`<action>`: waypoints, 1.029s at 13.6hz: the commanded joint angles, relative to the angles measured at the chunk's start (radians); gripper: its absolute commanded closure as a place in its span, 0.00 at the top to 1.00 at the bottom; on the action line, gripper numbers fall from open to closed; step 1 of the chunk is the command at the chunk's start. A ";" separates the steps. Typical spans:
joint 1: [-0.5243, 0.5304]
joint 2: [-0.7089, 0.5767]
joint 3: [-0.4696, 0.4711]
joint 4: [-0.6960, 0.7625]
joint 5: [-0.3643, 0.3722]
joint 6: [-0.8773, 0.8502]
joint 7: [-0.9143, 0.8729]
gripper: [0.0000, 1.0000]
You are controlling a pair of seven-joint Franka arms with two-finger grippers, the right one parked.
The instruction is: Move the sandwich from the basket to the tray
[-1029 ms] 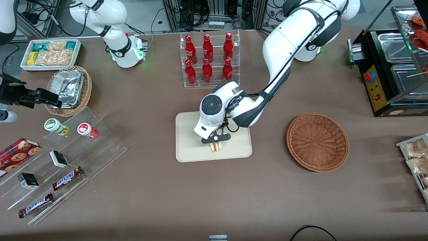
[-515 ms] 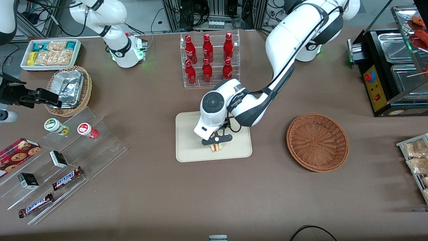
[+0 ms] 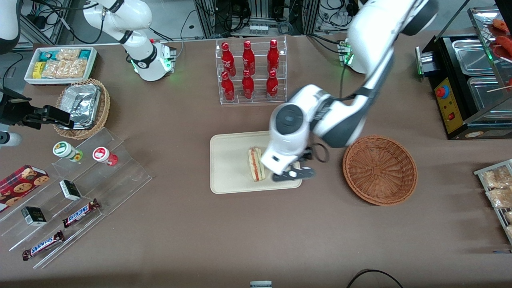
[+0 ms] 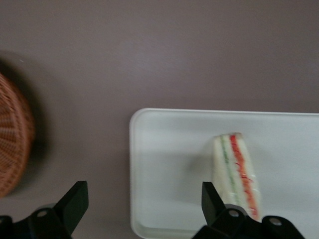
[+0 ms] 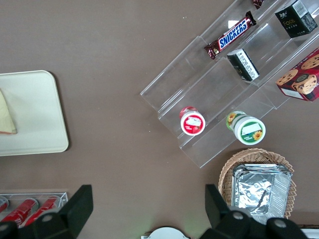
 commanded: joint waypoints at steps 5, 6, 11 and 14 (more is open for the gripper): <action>0.194 -0.230 -0.009 -0.237 -0.080 -0.002 0.317 1.00; 0.208 -0.254 -0.007 -0.253 -0.087 -0.005 0.357 1.00; 0.317 -0.398 -0.004 -0.375 -0.160 -0.060 0.524 1.00; 0.355 -0.457 0.007 -0.376 -0.188 -0.146 0.609 1.00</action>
